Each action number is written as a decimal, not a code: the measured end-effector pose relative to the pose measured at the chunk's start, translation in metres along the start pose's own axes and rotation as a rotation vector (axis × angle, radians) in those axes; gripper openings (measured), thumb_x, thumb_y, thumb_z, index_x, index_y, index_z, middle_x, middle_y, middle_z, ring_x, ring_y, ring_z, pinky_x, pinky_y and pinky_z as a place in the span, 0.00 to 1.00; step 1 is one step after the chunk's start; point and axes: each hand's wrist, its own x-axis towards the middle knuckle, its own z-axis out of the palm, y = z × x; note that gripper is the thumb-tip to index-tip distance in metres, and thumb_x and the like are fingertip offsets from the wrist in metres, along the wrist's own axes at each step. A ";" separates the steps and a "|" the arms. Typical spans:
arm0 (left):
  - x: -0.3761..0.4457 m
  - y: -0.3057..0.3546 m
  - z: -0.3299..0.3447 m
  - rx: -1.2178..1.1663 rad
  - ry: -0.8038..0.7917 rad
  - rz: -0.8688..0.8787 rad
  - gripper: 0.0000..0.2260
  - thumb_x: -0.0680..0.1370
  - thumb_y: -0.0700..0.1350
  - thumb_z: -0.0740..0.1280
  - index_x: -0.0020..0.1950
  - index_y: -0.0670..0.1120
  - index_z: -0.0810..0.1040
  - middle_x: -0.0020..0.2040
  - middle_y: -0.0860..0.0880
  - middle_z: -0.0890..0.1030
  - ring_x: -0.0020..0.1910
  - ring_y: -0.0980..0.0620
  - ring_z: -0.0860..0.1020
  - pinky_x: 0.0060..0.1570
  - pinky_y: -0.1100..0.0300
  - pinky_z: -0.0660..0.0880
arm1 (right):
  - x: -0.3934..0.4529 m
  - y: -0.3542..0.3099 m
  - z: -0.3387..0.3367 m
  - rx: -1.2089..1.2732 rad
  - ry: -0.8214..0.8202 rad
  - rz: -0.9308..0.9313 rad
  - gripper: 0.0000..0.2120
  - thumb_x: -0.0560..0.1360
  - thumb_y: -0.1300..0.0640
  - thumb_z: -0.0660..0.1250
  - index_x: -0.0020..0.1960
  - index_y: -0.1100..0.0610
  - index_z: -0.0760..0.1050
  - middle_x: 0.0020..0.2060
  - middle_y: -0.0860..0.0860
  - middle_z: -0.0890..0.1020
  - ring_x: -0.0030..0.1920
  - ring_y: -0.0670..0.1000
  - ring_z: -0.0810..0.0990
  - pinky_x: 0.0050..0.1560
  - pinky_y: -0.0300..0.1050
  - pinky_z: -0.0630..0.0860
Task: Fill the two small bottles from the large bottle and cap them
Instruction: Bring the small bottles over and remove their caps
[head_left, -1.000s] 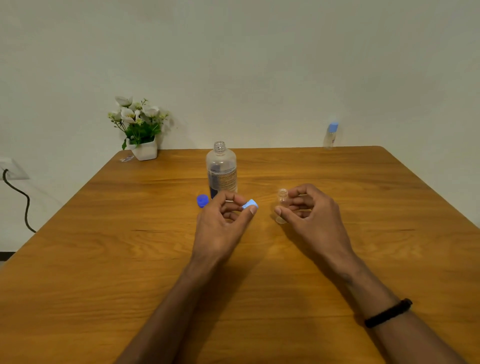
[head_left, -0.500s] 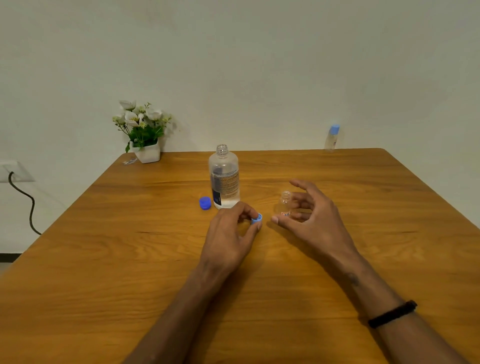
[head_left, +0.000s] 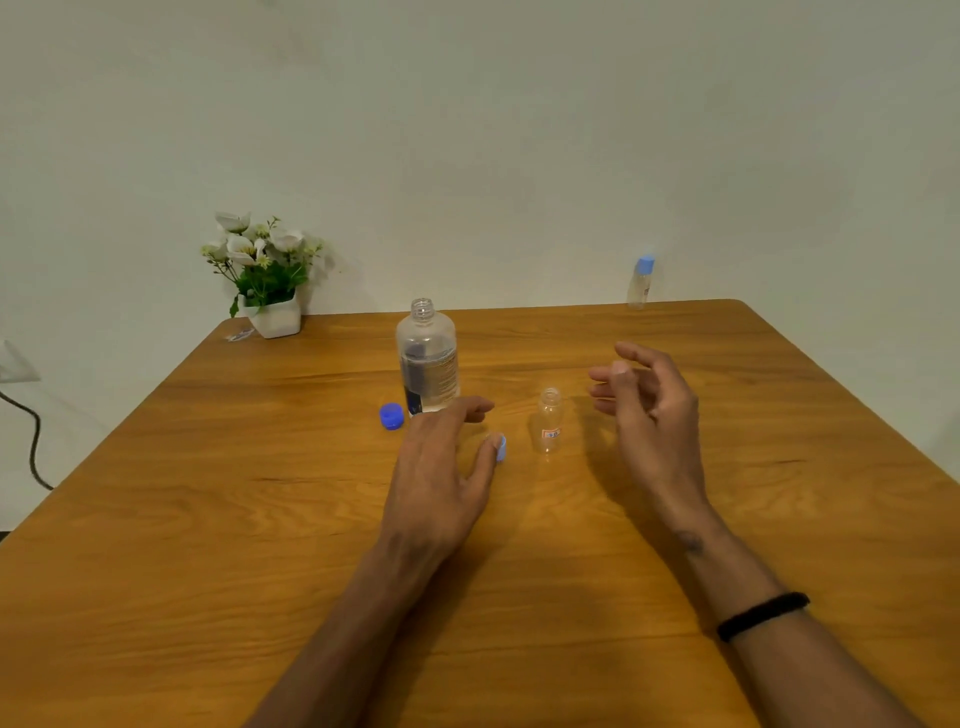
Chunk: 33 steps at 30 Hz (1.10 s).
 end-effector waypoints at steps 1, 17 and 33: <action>0.000 0.000 -0.001 -0.021 0.032 0.021 0.16 0.82 0.49 0.69 0.70 0.54 0.76 0.61 0.58 0.81 0.63 0.59 0.75 0.62 0.54 0.77 | 0.005 0.004 -0.002 0.002 0.037 0.020 0.13 0.84 0.54 0.67 0.68 0.48 0.76 0.53 0.46 0.87 0.53 0.45 0.87 0.60 0.52 0.85; 0.031 -0.005 0.027 -0.329 0.044 -0.054 0.10 0.82 0.45 0.66 0.58 0.59 0.79 0.53 0.62 0.84 0.54 0.65 0.83 0.47 0.69 0.81 | 0.193 0.062 -0.002 -0.624 -0.133 0.071 0.21 0.85 0.57 0.65 0.77 0.55 0.70 0.73 0.58 0.73 0.70 0.59 0.75 0.71 0.51 0.74; 0.032 0.000 0.024 -0.425 0.097 -0.086 0.12 0.78 0.61 0.61 0.54 0.60 0.81 0.49 0.61 0.85 0.53 0.64 0.83 0.47 0.71 0.79 | 0.250 0.096 0.007 -0.850 -0.271 -0.012 0.19 0.86 0.47 0.57 0.73 0.53 0.70 0.68 0.61 0.74 0.65 0.62 0.74 0.66 0.60 0.76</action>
